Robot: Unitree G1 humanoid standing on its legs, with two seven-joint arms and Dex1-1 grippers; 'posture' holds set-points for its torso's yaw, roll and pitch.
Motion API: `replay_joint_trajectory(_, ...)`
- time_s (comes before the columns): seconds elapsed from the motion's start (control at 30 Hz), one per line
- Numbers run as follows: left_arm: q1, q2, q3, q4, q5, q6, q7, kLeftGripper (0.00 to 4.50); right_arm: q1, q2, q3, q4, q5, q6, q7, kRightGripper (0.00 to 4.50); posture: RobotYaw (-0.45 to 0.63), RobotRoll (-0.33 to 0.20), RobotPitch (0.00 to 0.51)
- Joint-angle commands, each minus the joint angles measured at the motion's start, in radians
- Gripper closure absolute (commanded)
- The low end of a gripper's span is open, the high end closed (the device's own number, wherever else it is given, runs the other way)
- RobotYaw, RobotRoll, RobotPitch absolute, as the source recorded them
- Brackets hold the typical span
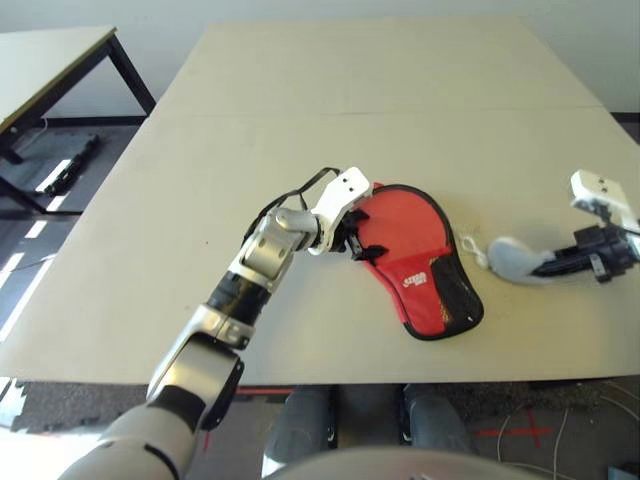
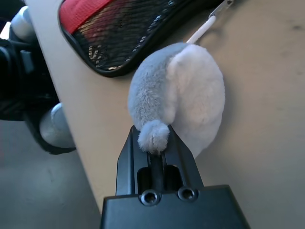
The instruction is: Store the ping-pong paddle in its case and zip it.
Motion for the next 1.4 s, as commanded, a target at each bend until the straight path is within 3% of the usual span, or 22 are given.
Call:
replay_joint_trajectory(0.03,0.042,0.002,-0.058,0.055,0.025,0.025,-0.007,0.0,0.063,-0.058,0.064,-0.104,0.07,0.024,0.021,4.49,-0.06,0.0,0.098)
replay_joint_trajectory(0.33,0.036,0.002,-0.055,0.068,0.027,0.017,-0.007,0.0,0.134,-0.124,0.088,-0.204,0.137,0.031,0.021,4.49,-0.07,0.0,0.092)
replay_joint_trajectory(0.53,0.035,-0.004,-0.054,0.077,0.027,0.008,-0.002,0.0,0.107,-0.064,0.041,-0.143,0.065,0.034,0.021,4.49,-0.07,0.0,0.083)
replay_joint_trajectory(0.57,0.034,-0.004,-0.053,0.077,0.027,0.008,-0.002,0.0,0.091,-0.058,0.037,-0.13,0.057,0.055,0.021,3.77,-0.07,0.0,0.083)
replay_joint_trajectory(0.73,0.035,0.002,-0.036,0.039,0.022,0.015,0.009,0.0,-0.012,-0.09,0.009,-0.149,0.207,0.238,0.021,2.23,-0.07,0.0,0.076)
replay_joint_trajectory(0.97,0.055,0.057,0.003,-0.133,-0.018,0.068,-0.011,0.0,-0.057,-0.149,-0.01,-0.148,0.334,0.218,0.021,0.09,-0.06,0.0,0.077)
replay_joint_trajectory(1.03,0.053,0.069,0.026,-0.185,-0.043,0.105,-0.016,0.0,-0.079,-0.137,-0.013,-0.117,0.359,0.227,0.021,0.01,-0.06,0.0,0.079)
replay_joint_trajectory(1.1,0.048,0.085,0.058,-0.242,-0.078,0.143,-0.019,0.0,-0.108,-0.096,-0.028,-0.045,0.35,0.229,0.021,0.01,-0.06,0.0,0.08)
replay_joint_trajectory(1.23,0.037,0.09,0.191,-0.336,-0.171,0.217,0.024,0.0,-0.174,0.099,-0.165,0.182,0.243,0.153,-0.062,0.01,-0.06,0.0,0.08)
replay_joint_trajectory(1.4,0.045,0.053,0.433,-0.334,-0.257,0.196,0.186,0.0,-0.281,0.325,-0.35,0.473,0.087,-0.086,-0.46,0.01,-0.04,0.0,0.082)
